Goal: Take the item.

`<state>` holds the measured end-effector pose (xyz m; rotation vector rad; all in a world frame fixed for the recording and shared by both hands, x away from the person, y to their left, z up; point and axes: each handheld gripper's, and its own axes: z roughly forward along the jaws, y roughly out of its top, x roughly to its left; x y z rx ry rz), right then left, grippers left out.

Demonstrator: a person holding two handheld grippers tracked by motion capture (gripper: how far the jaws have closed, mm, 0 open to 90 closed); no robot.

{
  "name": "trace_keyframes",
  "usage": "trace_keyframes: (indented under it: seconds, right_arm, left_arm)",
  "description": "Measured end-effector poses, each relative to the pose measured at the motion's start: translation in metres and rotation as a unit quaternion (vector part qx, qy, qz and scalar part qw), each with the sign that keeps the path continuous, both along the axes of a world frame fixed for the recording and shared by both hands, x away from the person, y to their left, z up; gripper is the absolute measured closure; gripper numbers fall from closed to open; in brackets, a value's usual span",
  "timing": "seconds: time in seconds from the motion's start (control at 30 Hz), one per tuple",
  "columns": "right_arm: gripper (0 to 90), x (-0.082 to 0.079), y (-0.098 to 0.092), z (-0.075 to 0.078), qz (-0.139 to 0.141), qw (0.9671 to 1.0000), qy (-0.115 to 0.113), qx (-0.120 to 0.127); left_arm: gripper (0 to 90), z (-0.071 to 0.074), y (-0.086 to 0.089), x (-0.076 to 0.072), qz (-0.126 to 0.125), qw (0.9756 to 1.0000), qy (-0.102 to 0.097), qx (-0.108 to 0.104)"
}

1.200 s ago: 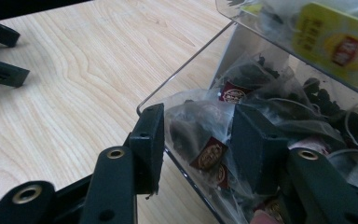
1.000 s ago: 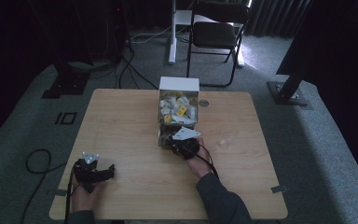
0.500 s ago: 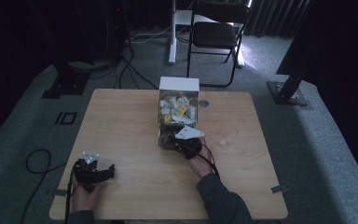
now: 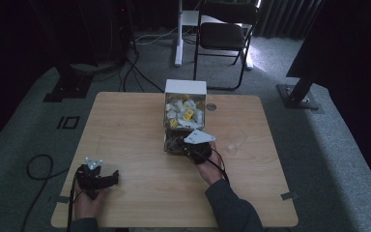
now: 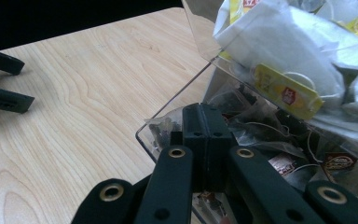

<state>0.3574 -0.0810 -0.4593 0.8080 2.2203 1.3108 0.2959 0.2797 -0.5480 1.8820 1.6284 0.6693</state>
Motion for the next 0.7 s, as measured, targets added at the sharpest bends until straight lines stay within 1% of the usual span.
trace_keyframes:
  seconds: [0.3,0.4,0.7]
  right_arm:
    - [90.0,-0.003,-0.003,0.007,-0.002,1.0000,-0.007,0.005]
    - [90.0,-0.004,-0.005,0.008,-0.006,0.9999,-0.008,0.002]
    - [90.0,-0.007,-0.013,0.013,-0.012,0.9998,-0.014,0.004]
  left_arm:
    - [3.5,0.000,0.000,0.000,0.000,1.0000,0.000,0.000]
    - [3.5,0.000,0.000,0.000,0.000,1.0000,0.000,0.000]
    - [3.5,0.000,0.000,0.000,0.000,1.0000,0.000,0.000]
